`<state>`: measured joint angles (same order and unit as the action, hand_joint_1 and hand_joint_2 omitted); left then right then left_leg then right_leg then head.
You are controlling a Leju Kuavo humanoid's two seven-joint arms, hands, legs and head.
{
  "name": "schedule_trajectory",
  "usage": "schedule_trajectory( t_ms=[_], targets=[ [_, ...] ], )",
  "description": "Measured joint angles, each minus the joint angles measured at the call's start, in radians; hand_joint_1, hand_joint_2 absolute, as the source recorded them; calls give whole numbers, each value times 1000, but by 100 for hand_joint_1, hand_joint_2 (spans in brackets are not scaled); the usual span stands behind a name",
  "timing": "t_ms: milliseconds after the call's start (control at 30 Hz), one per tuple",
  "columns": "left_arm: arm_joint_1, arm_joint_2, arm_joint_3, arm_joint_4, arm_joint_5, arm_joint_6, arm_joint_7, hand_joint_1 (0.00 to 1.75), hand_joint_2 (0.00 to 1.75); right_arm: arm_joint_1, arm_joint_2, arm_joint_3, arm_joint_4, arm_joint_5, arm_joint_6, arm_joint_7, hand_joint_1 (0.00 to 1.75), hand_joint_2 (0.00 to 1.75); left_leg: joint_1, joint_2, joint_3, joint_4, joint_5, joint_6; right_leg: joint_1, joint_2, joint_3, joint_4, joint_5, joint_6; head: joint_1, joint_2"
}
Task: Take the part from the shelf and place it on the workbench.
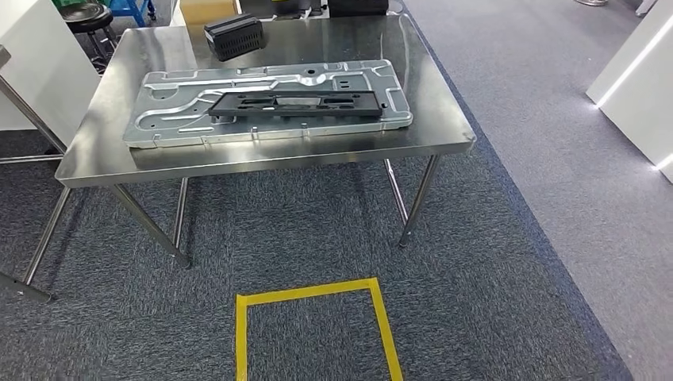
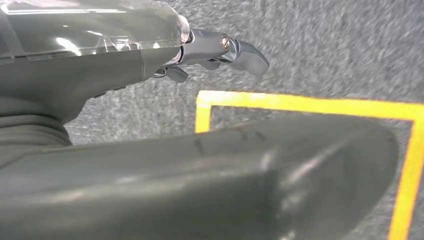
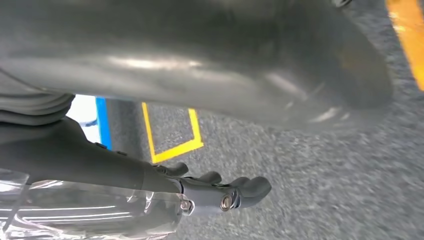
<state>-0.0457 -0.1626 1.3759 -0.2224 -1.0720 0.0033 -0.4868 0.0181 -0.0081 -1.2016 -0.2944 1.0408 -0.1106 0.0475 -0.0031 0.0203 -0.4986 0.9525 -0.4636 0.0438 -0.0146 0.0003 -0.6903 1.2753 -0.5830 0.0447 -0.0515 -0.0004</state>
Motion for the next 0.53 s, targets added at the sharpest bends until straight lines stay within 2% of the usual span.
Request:
schedule_trajectory(
  t_ms=[33, 67, 100, 133, 167, 200, 233, 300, 333, 367, 400, 433, 467, 500, 533],
  targets=[
    [0, 0, -1, 0, -3, -1, 0, 0, 0, -1, 0, 0, 4, 4, 9, -3, 0, 0, 0, 1, -18, 6, 9, -3, -3, 0, 17, 10, 18, 3, 0, 0],
    [1, 0, -2, 0, -6, 0, 0, 0, 0, -2, 0, 0, 7, 6, 19, -9, 0, 0, 1, 1, -36, 14, 18, -6, -6, 0, 52, -18, 46, 5, 0, 0],
    [1, 0, -3, 0, -10, 0, 0, 0, 0, -5, 0, 0, 12, 6, 32, -20, 0, 0, 2, 1, -52, 22, 26, -10, -8, 0, 103, -78, 69, 5, 0, 0],
    [1, 0, -4, 0, -17, 1, 0, 0, 0, -10, 2, 0, 16, 5, 45, -34, 0, 0, 1, 0, -68, 29, 33, -15, -8, 0, 163, -159, 75, 4, 0, 0],
    [2, 2, -7, 0, -24, 1, 2, 0, 0, -15, 5, 0, 20, 4, 59, -51, 0, 0, 1, 1, -80, 35, 41, -21, -7, 0, 213, -235, 69, 0, 0, 0],
    [3, 4, -10, 0, -31, 2, 4, 0, 0, -19, 10, 0, 25, 2, 71, -71, 0, 0, 1, 2, -89, 38, 50, -28, -3, 1, 245, -289, 58, -5, 0, 0],
    [4, 7, -14, 0, -37, 3, 7, 0, 0, -23, 16, 0, 31, 3, 80, -89, 0, 0, 1, 3, -96, 39, 60, -34, 1, 1, 256, -317, 51, -11, 0, 0],
    [8, 16, -21, 0, -41, 6, 12, 0, 0, -25, 28, 2, 41, 10, 90, -109, 0, 0, 4, 1, -105, 40, 69, -48, 2, -2, 242, -325, 63, -27, 0, 0],
    [10, 21, -23, 0, -41, 7, 13, 0, 0, -27, 33, 4, 46, 15, 92, -112, 0, 0, 6, -2, -114, 53, 52, -53, 1, -4, 234, -325, 72, -37, 0, 0],
    [14, 25, -24, 0, -41, 7, 14, 0, 0, -28, 37, 6, 50, 19, 93, -112, 0, 0, 7, -5, -128, 86, 17, -58, 0, -7, 224, -326, 81, -47, 0, 0],
    [16, 29, -25, 0, -41, 7, 14, 0, 0, -30, 41, 9, 54, 22, 93, -111, 0, 0, 8, -9, -147, 143, -33, -62, 2, -9, 212, -325, 91, -53, 0, 0],
    [18, 31, -26, 0, -41, 7, 15, 0, 0, -31, 44, 12, 56, 25, 93, -111, 0, 0, 8, -10, -167, 213, -83, -65, 4, -10, 199, -322, 99, -58, 0, 0],
    [19, 33, -26, 0, -41, 7, 15, 0, 0, -31, 47, 13, 59, 27, 93, -110, 0, 0, 9, -10, -183, 281, -119, -67, 6, -10, 185, -319, 108, -59, 0, 0],
    [19, 35, -27, 0, -42, 7, 15, 0, 0, -32, 49, 14, 61, 29, 93, -108, 0, 0, 9, -11, -186, 327, -134, -67, 8, -11, 170, -314, 116, -60, 0, 0],
    [19, 36, -27, 0, -42, 7, 15, 0, 0, -33, 49, 15, 62, 30, 93, -107, 0, 0, 9, -11, -188, 349, -139, -67, 9, -11, 163, -312, 119, -60, 0, 0]
  ],
)
